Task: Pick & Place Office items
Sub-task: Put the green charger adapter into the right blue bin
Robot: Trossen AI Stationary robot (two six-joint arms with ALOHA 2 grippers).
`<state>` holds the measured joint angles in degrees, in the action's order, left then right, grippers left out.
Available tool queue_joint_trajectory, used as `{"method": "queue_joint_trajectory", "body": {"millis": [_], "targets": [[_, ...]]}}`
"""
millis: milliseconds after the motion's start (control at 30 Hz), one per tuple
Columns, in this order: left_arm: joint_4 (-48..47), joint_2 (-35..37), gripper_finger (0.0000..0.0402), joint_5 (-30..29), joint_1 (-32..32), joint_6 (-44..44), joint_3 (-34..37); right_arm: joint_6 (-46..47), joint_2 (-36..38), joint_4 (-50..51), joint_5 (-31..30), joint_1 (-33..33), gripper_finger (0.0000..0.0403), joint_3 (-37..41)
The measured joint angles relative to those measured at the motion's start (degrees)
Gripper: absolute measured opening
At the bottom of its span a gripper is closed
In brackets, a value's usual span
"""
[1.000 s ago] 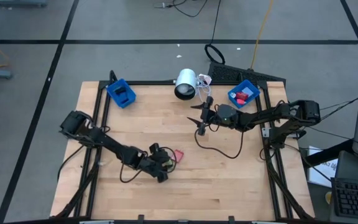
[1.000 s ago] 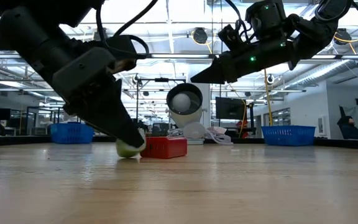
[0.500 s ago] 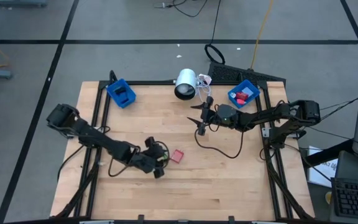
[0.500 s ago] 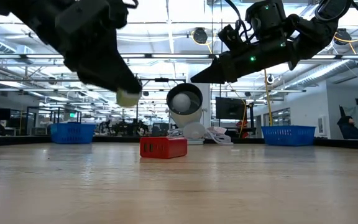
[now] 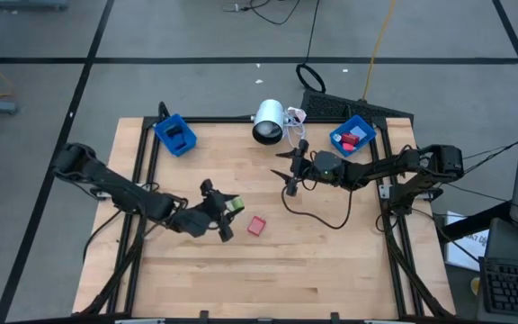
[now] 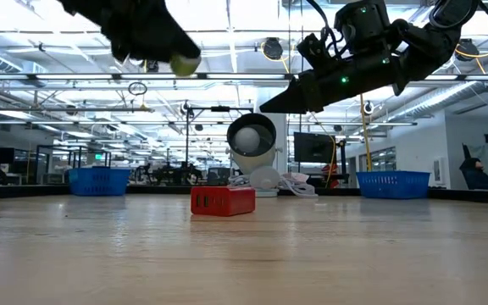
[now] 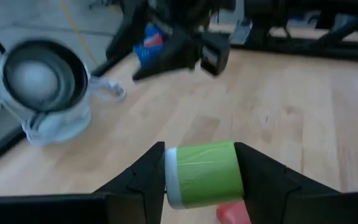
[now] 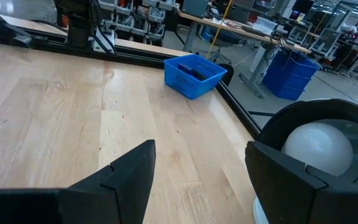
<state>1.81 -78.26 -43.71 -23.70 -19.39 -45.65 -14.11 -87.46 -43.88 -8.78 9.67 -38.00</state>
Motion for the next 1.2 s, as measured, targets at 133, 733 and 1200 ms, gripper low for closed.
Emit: {"method": "queue_joint_trajectory", "body": {"millis": [133, 733, 1200], "targets": [[2.1, 0.9, 0.0164, 0.1, 0.8, 4.2, 0.0, 0.1, 0.0, 0.9, 0.0, 0.0, 0.0238, 0.0], [17.9, -1.3, 0.0164, 15.5, 12.4, 12.2, 5.8, 7.5, 0.0, 6.0, 7.5, -2.8, 0.0238, 0.0], [27.7, -1.3, 0.0162, 33.0, 15.8, 7.7, 5.8, -29.6, 0.0, 0.2, 0.0, -15.4, 0.0238, 0.0]]}}
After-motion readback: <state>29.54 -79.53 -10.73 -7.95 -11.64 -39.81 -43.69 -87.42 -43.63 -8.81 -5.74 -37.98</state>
